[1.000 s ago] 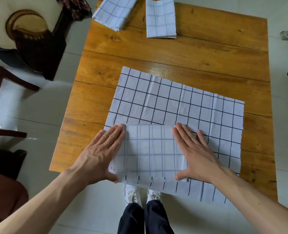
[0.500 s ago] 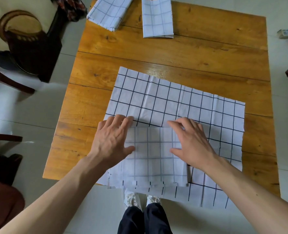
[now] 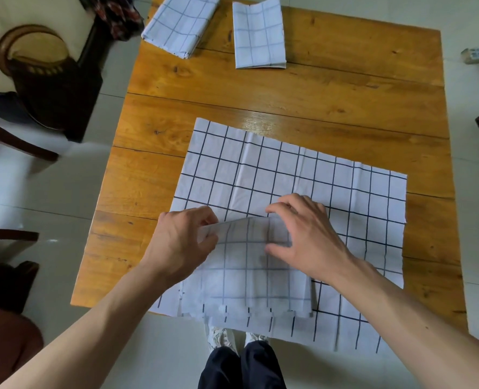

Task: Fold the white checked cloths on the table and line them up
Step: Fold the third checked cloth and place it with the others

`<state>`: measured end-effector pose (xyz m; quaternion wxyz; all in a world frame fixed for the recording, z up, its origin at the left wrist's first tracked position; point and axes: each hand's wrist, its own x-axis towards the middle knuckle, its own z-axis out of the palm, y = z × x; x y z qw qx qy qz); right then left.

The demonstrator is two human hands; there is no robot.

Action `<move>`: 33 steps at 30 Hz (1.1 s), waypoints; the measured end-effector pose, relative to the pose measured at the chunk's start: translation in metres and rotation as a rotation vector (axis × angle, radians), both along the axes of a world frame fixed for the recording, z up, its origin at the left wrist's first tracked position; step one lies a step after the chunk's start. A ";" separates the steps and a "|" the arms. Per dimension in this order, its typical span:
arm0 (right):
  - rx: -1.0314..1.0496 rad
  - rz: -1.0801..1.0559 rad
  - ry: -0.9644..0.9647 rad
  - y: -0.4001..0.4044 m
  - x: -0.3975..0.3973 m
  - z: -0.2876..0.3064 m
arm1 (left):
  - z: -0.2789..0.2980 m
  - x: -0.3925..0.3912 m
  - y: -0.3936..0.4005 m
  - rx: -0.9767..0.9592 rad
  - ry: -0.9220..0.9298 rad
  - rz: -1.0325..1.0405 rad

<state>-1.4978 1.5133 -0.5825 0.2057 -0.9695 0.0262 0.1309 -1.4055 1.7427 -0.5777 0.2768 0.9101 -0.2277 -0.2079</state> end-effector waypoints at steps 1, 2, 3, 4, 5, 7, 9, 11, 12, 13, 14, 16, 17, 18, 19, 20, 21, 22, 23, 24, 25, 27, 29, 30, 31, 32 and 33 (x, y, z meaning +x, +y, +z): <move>0.032 0.020 -0.030 0.004 0.004 0.005 | 0.006 0.000 -0.001 -0.055 0.022 0.015; 0.062 0.039 -0.057 0.007 0.008 0.011 | 0.014 -0.001 -0.002 -0.106 0.028 0.023; 0.087 0.052 -0.085 0.010 0.012 0.017 | 0.022 -0.001 -0.004 -0.157 0.021 0.025; 0.112 0.059 -0.114 0.013 0.016 0.022 | 0.031 -0.001 -0.007 -0.205 0.007 0.020; 0.138 0.062 -0.145 0.015 0.019 0.027 | 0.039 -0.001 -0.009 -0.248 -0.006 0.010; 0.188 0.061 -0.210 0.016 0.024 0.037 | 0.056 0.001 -0.014 -0.305 -0.036 -0.021; 0.227 0.038 -0.253 0.014 0.026 0.047 | 0.070 0.003 -0.016 -0.332 -0.034 -0.036; 0.288 -0.012 -0.286 0.009 0.023 0.058 | 0.080 0.008 -0.012 -0.318 0.008 -0.031; 0.333 -0.046 -0.300 0.005 0.020 0.063 | 0.081 0.011 -0.009 -0.291 0.031 -0.022; 0.376 -0.078 -0.314 0.001 0.017 0.068 | 0.082 0.014 -0.004 -0.252 0.052 -0.015; 0.407 -0.108 -0.329 -0.004 0.013 0.071 | 0.081 0.017 0.002 -0.210 0.070 -0.011; 0.436 -0.164 -0.362 -0.012 0.007 0.076 | 0.080 0.022 0.009 -0.171 0.074 -0.003; 0.445 -0.192 -0.380 -0.015 0.004 0.077 | 0.081 0.024 0.010 -0.190 0.061 0.005; 0.453 -0.216 -0.406 -0.018 0.002 0.079 | 0.085 0.024 0.009 -0.230 0.040 0.015; 0.453 -0.233 -0.443 -0.021 0.001 0.082 | 0.090 0.025 0.006 -0.277 0.004 0.025; 0.450 -0.242 -0.487 -0.023 0.001 0.086 | 0.098 0.025 0.001 -0.321 -0.041 0.030; 0.449 -0.247 -0.539 -0.026 0.001 0.090 | 0.107 0.026 -0.003 -0.360 -0.086 0.028; 0.450 -0.254 -0.593 -0.029 0.002 0.093 | 0.116 0.026 -0.006 -0.394 -0.126 0.013; 0.448 -0.256 -0.642 -0.032 0.002 0.096 | 0.125 0.025 -0.009 -0.426 -0.159 -0.016; 0.432 -0.252 -0.684 -0.035 0.002 0.097 | 0.134 0.024 -0.009 -0.456 -0.196 -0.055; 0.407 -0.233 -0.723 -0.037 0.000 0.098 | 0.140 0.022 -0.009 -0.482 -0.245 -0.097; 0.365 -0.163 -0.788 -0.040 -0.007 0.098 | 0.147 0.015 -0.006 -0.517 -0.357 -0.187; 0.325 -0.122 -0.805 -0.039 -0.021 0.091 | 0.140 0.004 -0.002 -0.539 -0.399 -0.258; 0.310 -0.121 -0.790 -0.038 -0.029 0.083 | 0.130 -0.002 0.000 -0.539 -0.394 -0.280; 0.289 -0.120 -0.764 -0.038 -0.038 0.072 | 0.118 -0.009 0.003 -0.532 -0.377 -0.297; 0.263 -0.116 -0.725 -0.037 -0.047 0.058 | 0.102 -0.017 0.007 -0.517 -0.349 -0.311; 0.235 -0.108 -0.673 -0.036 -0.057 0.043 | 0.084 -0.025 0.012 -0.493 -0.317 -0.322</move>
